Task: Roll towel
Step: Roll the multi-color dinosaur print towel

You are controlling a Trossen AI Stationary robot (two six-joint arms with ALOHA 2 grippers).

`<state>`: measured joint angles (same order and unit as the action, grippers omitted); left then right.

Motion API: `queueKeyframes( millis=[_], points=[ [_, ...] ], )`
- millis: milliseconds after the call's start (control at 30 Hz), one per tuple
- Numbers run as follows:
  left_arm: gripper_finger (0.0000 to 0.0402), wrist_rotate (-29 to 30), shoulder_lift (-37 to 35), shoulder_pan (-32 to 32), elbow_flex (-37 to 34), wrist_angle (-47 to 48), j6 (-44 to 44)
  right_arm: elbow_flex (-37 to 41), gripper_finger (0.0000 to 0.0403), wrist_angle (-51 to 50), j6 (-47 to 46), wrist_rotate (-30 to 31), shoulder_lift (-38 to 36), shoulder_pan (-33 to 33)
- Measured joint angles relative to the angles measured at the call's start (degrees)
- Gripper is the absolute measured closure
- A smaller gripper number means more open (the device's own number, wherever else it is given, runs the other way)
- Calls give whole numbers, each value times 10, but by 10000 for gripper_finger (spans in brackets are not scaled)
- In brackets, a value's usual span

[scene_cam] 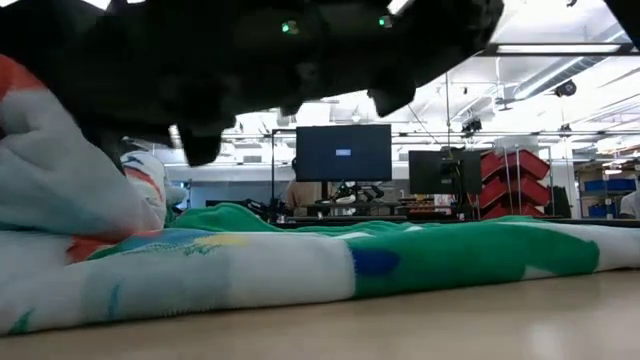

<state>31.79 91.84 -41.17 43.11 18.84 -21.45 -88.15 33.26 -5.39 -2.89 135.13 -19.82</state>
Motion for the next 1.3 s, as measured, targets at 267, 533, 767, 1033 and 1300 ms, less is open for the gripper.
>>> queueKeyframes(
  millis=[267,533,767,1033,1300],
  points=[
    [283,-2,-1,5,-1,-3,26,-86,401,-26,-36,20,75,-22],
    [283,2,-1,5,-1,-13,60,-101,403,-77,-18,102,78,-44],
    [283,-1,0,2,-2,-35,73,-104,403,-89,-10,142,68,-67],
    [284,-2,0,-3,-2,-34,75,-78,403,-237,-26,226,-5,-76],
    [284,-5,0,-3,-2,-34,83,-74,403,-345,-85,280,-16,-88]
  ],
)
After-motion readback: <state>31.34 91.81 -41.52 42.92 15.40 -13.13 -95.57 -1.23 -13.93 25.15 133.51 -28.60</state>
